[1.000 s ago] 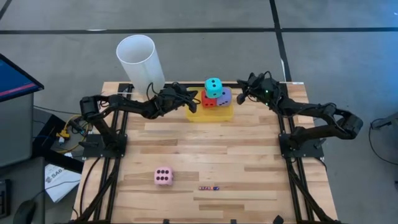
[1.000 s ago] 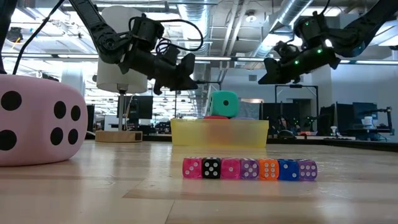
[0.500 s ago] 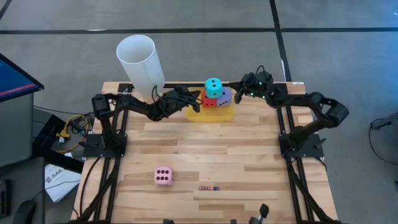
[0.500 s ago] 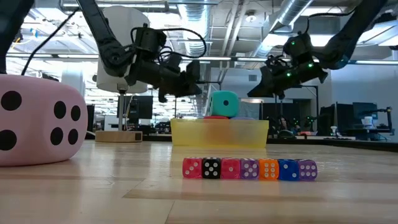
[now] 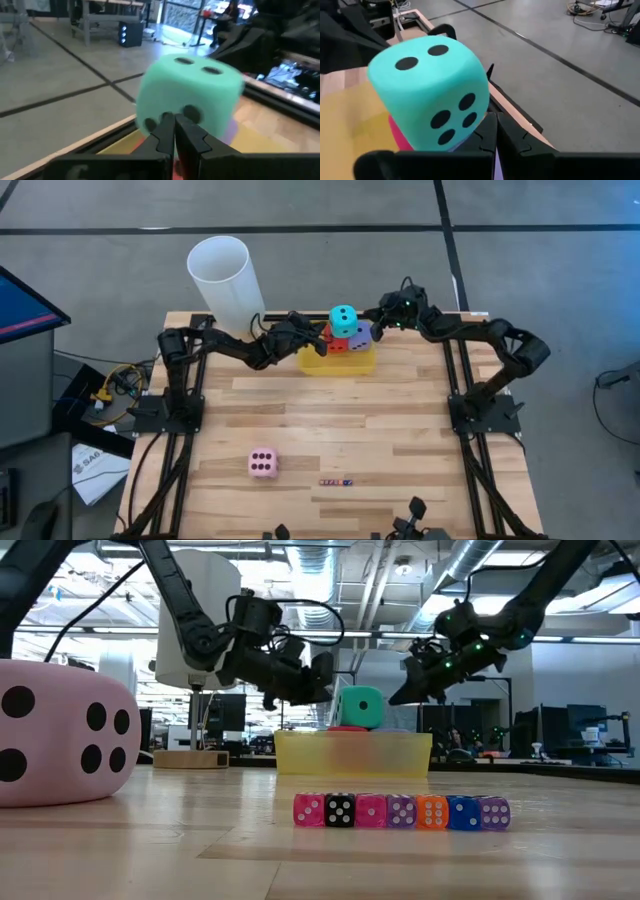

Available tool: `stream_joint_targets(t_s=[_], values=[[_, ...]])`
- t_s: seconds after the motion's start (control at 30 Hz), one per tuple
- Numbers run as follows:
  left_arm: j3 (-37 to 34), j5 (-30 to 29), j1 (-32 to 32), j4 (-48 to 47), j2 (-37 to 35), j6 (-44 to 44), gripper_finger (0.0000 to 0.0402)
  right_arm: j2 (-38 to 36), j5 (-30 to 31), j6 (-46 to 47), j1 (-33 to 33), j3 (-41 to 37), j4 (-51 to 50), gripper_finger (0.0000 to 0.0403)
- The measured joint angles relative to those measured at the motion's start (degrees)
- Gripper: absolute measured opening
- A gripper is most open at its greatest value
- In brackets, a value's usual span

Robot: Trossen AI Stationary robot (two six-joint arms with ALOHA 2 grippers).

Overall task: Pick & Place Dice
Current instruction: Put the big light blue dice into the yellow bin

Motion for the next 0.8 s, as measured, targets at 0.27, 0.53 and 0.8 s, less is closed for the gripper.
stream_joint_targets(t_s=[0.27,0.53,0.8], values=[[1.1,1.7,0.8,-0.4,0.0,-0.1,0.0003,0.0,-3.7,0.9,0.7,0.0,-0.3,0.0000],[1.5,1.2,-0.2,-0.5,2.1,-0.4,0.0000,0.0,-3.6,0.9,1.2,0.0,0.0,0.0000],[3.8,-0.5,-1.1,-0.5,4.9,0.0,0.0000,0.0,-3.9,1.5,1.6,0.0,-0.2,0.0000]])
